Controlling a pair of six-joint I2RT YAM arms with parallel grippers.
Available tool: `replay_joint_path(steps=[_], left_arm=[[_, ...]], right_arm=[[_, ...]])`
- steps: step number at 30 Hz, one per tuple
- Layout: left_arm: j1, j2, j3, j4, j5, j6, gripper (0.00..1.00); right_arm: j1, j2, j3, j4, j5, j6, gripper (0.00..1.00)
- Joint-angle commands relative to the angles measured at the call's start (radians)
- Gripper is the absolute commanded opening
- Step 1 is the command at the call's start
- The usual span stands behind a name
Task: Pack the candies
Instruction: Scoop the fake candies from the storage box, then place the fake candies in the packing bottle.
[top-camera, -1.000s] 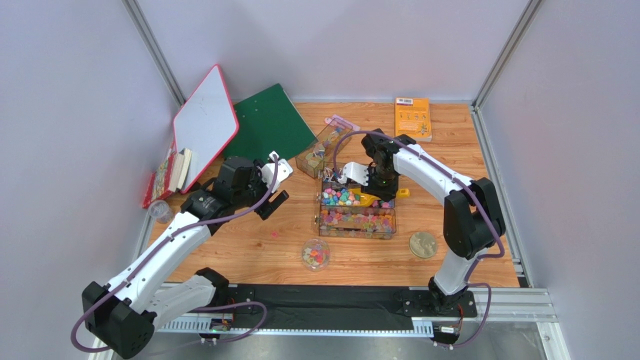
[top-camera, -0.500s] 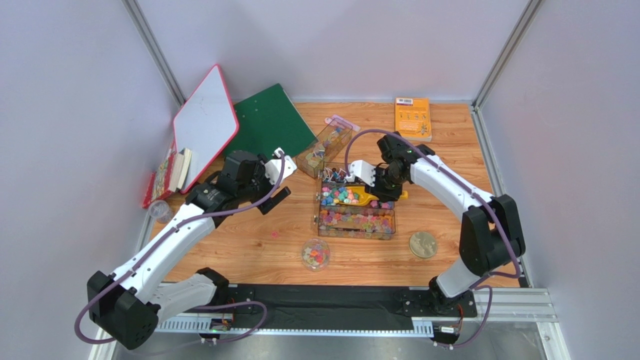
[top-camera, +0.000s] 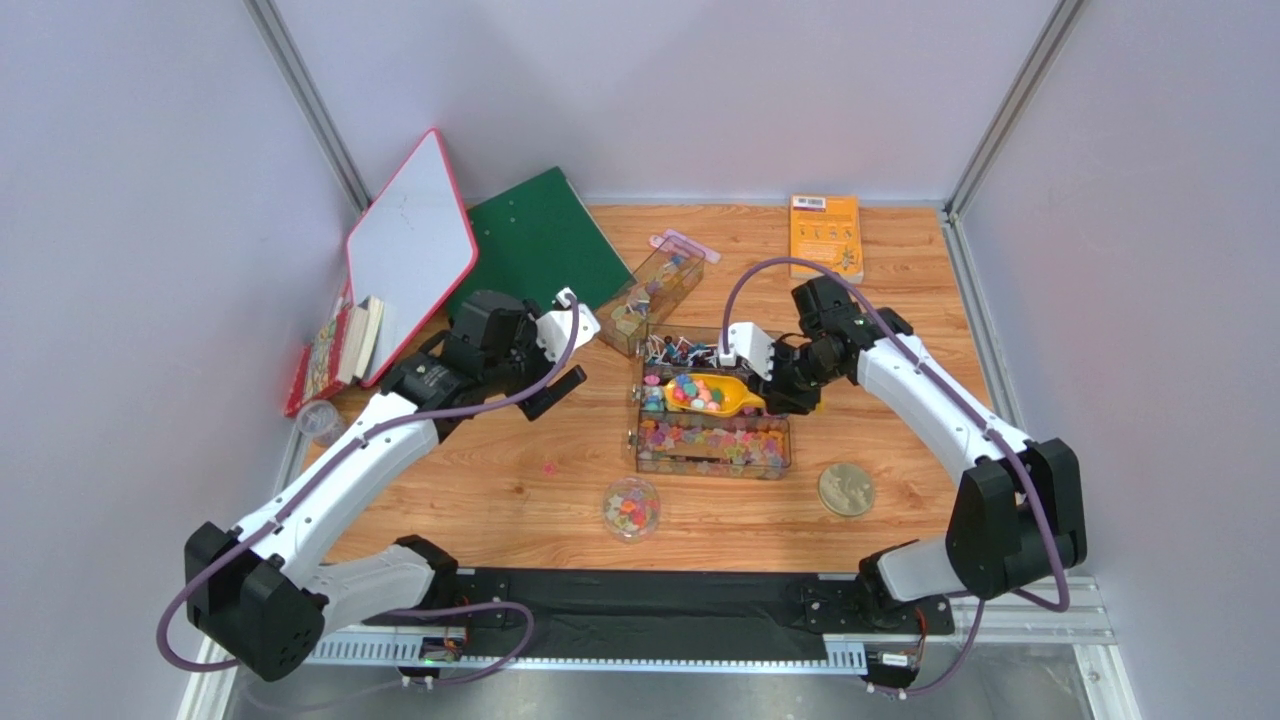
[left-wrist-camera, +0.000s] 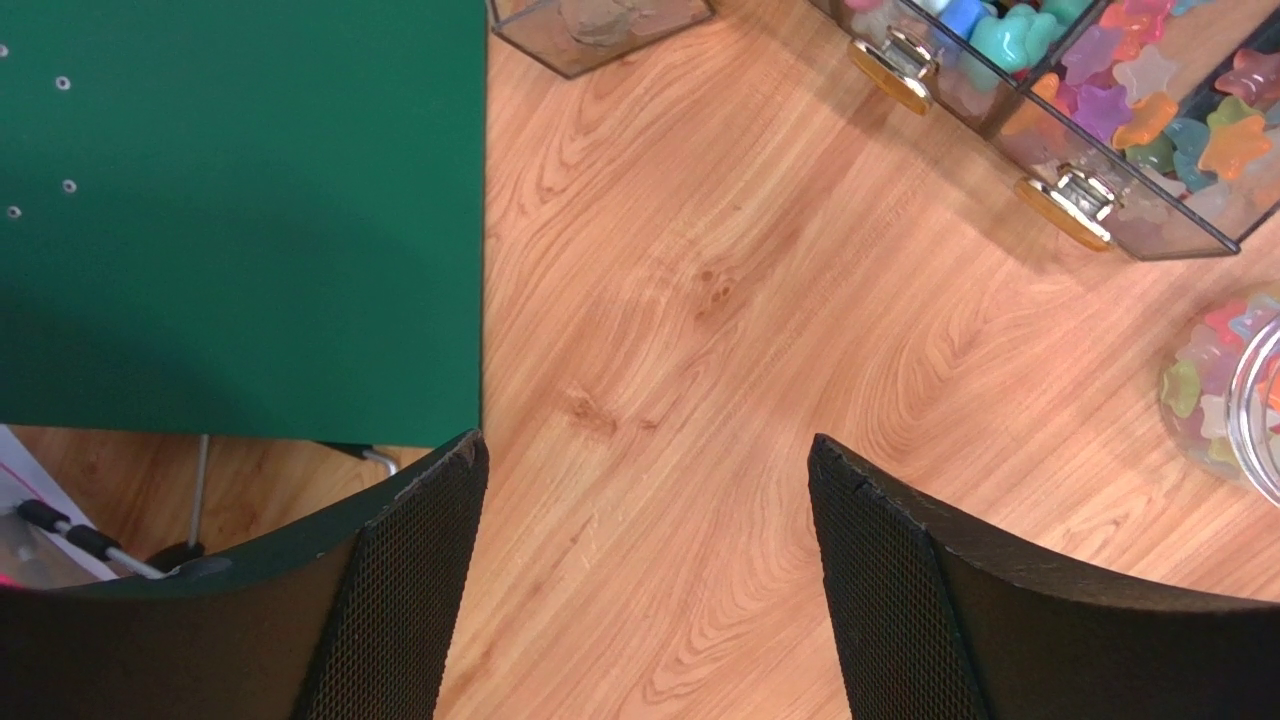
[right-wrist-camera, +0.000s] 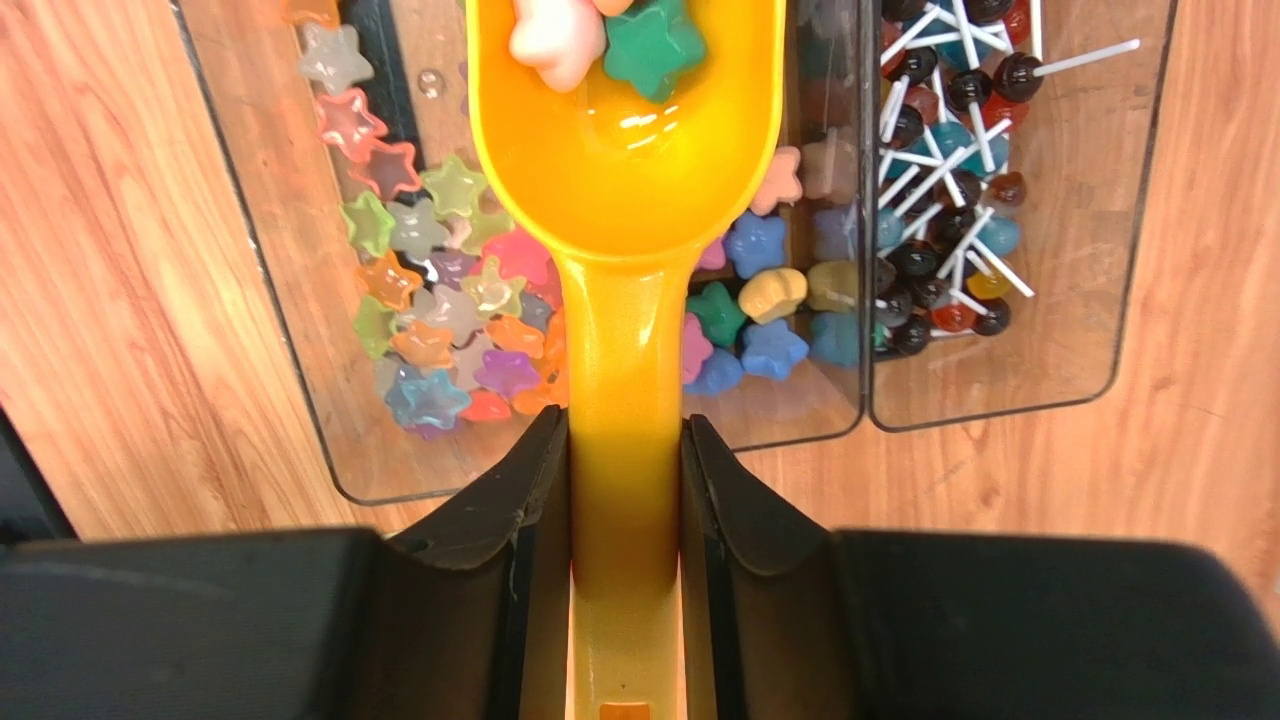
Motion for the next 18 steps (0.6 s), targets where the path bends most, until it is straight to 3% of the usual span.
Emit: replay_joint_path(steps=[1,7,18], left_arm=[[0.004,0.018,0.072,0.008,-0.033,0.01,0.84],[0.004,0.026,0.101,-0.006,-0.066,0.008,0.85],[0.004,-0.077,0.054,0.02,-0.07,0.014,0.86]], right_arm=[[-0.067,-0.06,-0.036,0.086,-0.187,0.034,0.0],[-0.078,-0.155,-0.085,0.152,-0.244,0.053,0.0],[0.08,-0.256,0.02,-0.193,-0.091,-0.135,0.0]])
